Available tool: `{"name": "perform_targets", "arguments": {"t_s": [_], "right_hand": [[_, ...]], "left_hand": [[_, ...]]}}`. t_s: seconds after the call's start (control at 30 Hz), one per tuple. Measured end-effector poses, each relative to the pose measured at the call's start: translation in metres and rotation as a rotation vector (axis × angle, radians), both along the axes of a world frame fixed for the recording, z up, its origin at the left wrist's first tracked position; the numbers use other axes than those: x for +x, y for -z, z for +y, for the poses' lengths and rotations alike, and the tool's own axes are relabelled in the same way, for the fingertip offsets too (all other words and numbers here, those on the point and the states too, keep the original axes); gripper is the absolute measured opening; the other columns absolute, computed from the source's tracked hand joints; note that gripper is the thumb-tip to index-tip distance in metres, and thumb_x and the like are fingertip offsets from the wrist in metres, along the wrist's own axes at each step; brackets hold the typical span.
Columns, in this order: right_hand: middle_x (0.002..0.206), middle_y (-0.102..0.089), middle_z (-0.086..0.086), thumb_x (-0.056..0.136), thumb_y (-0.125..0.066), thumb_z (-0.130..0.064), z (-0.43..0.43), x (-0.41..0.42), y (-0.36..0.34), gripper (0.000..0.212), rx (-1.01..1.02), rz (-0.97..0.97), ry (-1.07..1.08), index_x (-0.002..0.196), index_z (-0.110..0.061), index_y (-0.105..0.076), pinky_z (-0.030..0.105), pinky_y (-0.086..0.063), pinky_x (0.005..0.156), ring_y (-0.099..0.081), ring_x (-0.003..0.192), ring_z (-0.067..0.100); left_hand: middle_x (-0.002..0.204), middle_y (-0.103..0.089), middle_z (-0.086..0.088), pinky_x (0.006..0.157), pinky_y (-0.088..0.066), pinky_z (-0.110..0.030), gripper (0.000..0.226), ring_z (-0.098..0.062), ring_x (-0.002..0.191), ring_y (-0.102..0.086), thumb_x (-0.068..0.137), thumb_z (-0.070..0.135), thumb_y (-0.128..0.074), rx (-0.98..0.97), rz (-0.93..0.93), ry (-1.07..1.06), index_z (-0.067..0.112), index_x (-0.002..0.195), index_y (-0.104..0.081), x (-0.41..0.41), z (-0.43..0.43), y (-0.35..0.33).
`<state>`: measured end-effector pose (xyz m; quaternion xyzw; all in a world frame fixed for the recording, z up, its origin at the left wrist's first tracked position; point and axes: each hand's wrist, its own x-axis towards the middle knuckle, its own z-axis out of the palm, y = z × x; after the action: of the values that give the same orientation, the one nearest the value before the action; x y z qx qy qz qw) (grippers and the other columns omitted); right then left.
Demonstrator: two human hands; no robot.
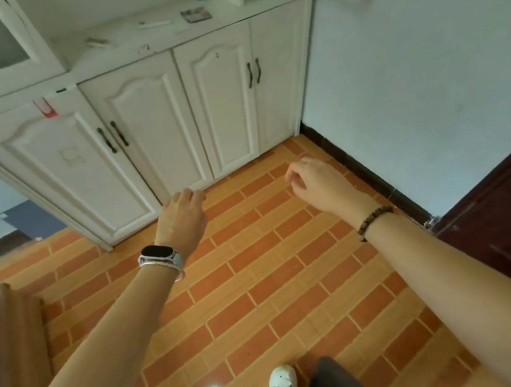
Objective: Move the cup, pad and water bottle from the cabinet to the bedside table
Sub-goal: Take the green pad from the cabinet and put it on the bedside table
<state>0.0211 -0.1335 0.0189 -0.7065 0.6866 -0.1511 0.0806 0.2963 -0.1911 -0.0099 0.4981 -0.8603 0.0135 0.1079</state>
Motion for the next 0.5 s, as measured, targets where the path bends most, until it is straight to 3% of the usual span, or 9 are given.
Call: {"name": "perform_targets", "arguments": {"t_s": [0.2,0.37,0.5], "right_hand": [[0.107,-0.059,-0.005,0.094,-0.056,-0.019,-0.021,-0.051,0.003,0.016,0.008,-0.020,0.083,0.108,-0.020,-0.062,0.027,-0.053,0.080,-0.059,0.094,0.011],[0.105,-0.058,-0.001,0.094,-0.056,-0.018,-0.061,-0.105,0.002,0.015,-0.011,-0.044,0.111,0.107,-0.019,-0.063,0.023,-0.043,0.073,-0.056,0.089,0.011],[0.107,-0.059,0.002,0.094,-0.052,-0.016,-0.104,-0.157,-0.003,0.018,-0.021,-0.056,0.112,0.108,-0.016,-0.063,0.031,-0.050,0.080,-0.058,0.094,0.016]], "left_hand": [[0.096,-0.059,-0.011,0.075,-0.047,-0.040,0.025,-0.029,0.084,-0.056,0.086,0.010,-0.052,-0.002,-0.029,0.119,0.008,0.110,-0.056,-0.062,-0.041,-0.001],[0.098,-0.060,-0.012,0.076,-0.048,-0.043,0.025,-0.030,0.086,-0.057,0.085,0.007,-0.051,-0.005,0.001,0.156,0.007,0.110,-0.057,-0.124,-0.089,0.003],[0.096,-0.061,-0.012,0.075,-0.047,-0.042,0.024,-0.031,0.084,-0.057,0.085,0.007,-0.052,-0.033,0.018,0.153,0.006,0.108,-0.058,-0.177,-0.130,0.003]]}}
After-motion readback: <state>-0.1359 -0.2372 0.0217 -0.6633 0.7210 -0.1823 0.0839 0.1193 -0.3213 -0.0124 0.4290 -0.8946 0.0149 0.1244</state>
